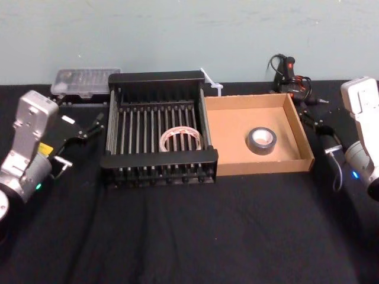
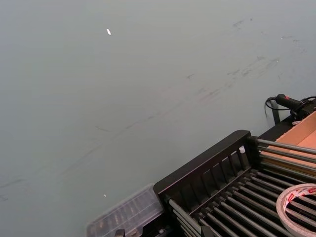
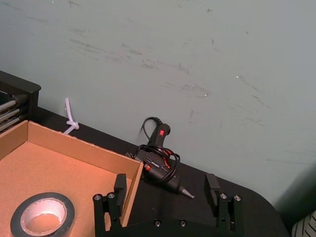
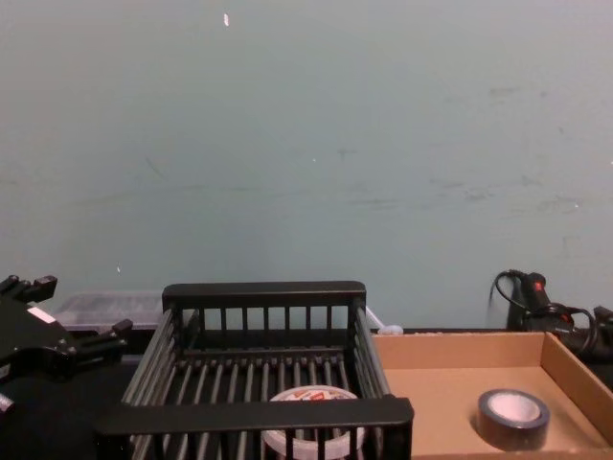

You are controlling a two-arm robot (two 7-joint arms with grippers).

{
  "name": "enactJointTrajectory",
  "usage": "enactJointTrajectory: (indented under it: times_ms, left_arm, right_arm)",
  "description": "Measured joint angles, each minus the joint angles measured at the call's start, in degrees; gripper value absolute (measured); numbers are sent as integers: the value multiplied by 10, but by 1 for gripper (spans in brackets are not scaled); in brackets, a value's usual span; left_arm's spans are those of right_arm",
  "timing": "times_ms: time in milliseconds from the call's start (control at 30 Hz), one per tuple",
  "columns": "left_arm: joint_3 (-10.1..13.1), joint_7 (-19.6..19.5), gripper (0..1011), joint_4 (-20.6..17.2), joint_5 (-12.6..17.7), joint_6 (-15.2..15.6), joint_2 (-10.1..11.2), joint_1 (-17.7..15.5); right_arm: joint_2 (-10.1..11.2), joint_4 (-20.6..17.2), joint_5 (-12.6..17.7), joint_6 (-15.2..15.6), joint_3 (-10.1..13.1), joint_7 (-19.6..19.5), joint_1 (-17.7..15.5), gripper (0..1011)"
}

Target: Pick up the white tape and place it into the black box , Pick up the silver tape and place it into the brown box.

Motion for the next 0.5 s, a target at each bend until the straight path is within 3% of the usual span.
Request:
enactJointTrajectory:
  times_ms: [500]
  left_arm:
    - [0,0,1001,0,0,0,0,0]
  right_arm:
    - [0,0,0,0,0,0,0,1002]
